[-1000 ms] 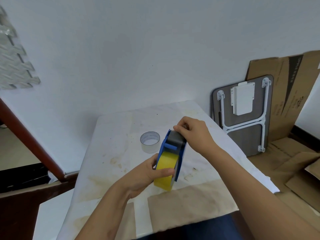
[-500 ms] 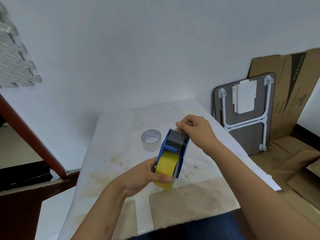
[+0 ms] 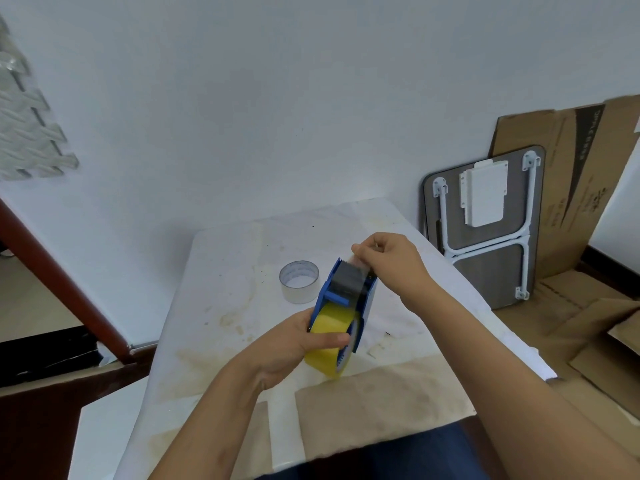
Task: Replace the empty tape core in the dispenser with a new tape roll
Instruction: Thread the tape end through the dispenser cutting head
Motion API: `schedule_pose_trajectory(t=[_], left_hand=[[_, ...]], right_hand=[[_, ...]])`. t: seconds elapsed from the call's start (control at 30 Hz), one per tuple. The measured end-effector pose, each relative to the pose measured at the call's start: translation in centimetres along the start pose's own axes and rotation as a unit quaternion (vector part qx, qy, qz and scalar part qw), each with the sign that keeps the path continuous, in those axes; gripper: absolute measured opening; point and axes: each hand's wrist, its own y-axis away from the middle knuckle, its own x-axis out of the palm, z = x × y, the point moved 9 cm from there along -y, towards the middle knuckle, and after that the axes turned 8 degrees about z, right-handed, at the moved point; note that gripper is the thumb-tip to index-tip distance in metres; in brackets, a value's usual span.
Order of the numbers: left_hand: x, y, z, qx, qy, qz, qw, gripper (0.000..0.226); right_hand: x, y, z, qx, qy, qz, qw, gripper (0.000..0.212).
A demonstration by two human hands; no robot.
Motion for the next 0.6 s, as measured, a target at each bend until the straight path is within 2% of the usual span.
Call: schedule_pose_trajectory(t=[0.23, 0.37, 0.6], left_hand=[[-0.30, 0.31, 0.44, -0.002, 0.026, 0.037, 0.999, 0.049], [-0.27, 0.11, 0.30, -0.004, 0.044, 0.052, 0.998, 0.049], [0.14, 0.04, -0.46, 0.003, 0.005, 0.056, 0.998, 0.051]], right_hand=[[0.49, 0.02, 0.42, -0.013, -0.037, 0.066, 0.997, 0.020], [0.31, -0.09, 0.26, -0.008, -0.049, 0.060, 0.997, 0.020], [-0.16, 0.04, -0.20, -0.002, -0.078, 0.059, 0.995, 0.024]])
